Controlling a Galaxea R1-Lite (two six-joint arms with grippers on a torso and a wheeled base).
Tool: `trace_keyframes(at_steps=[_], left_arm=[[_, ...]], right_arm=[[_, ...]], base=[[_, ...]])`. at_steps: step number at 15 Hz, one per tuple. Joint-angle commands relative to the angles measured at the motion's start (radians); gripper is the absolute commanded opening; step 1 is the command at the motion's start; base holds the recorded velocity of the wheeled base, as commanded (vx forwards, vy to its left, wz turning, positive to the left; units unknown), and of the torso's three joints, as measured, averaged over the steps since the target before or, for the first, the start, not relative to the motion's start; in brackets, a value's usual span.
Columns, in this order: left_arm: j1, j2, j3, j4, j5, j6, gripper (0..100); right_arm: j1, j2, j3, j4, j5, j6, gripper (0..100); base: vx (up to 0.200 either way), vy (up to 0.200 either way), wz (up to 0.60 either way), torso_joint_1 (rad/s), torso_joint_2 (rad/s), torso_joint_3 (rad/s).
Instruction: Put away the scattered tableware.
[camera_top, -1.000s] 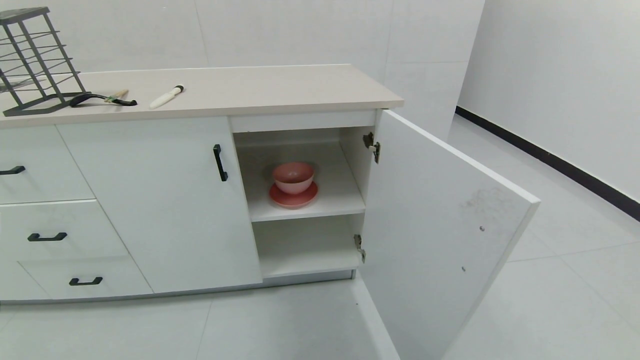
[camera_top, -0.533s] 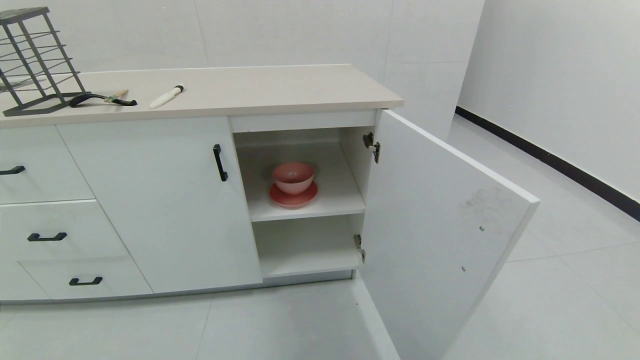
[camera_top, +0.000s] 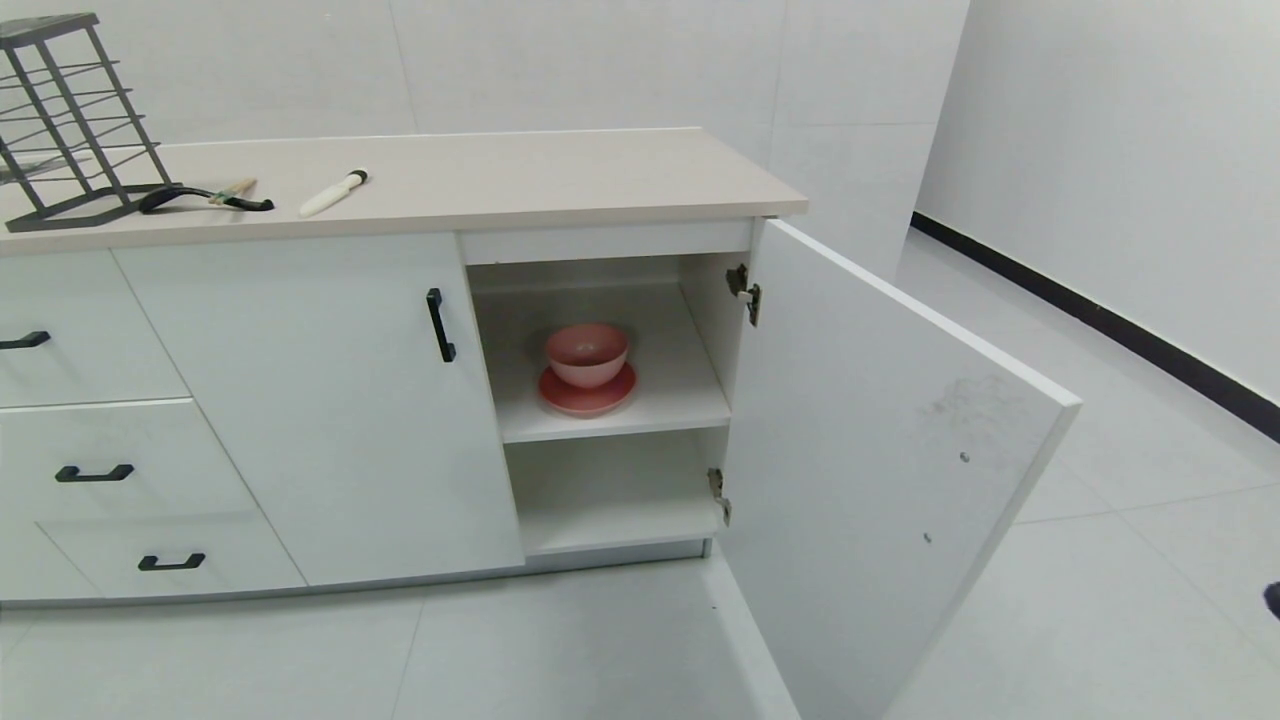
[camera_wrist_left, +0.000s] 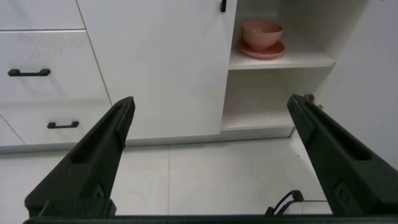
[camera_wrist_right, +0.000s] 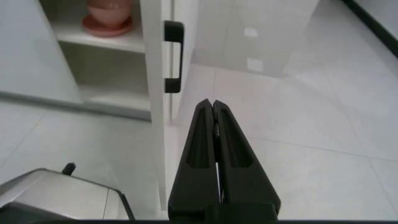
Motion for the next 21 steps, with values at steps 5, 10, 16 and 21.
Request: trace_keyframes(at_steps=[5, 10, 16, 21], left_arm=[[0.0, 0.0, 0.0, -0.001, 0.0, 0.0, 100], [0.0, 0.0, 0.0, -0.001, 0.0, 0.0, 100], [0.0, 0.0, 0.0, -0.001, 0.0, 0.0, 100], [0.0, 0.0, 0.0, -0.001, 0.0, -0.002, 100]], right_arm=[[0.073, 0.545, 0.1, -0.509, 0.029, -0.02, 0], [0.082, 0.89, 0.117, -0.969, 0.031, -0.016, 0], [0.162, 0.933, 0.044, -0.994, 0.054, -0.012, 0], [0.232, 0.959, 0.047, -1.001, 0.056, -0.009, 0]], base=[[0.0, 0.0, 0.0, 0.0, 0.0, 0.0], [0.0, 0.0, 0.0, 0.0, 0.0, 0.0], [0.0, 0.0, 0.0, 0.0, 0.0, 0.0], [0.0, 0.0, 0.0, 0.0, 0.0, 0.0]])
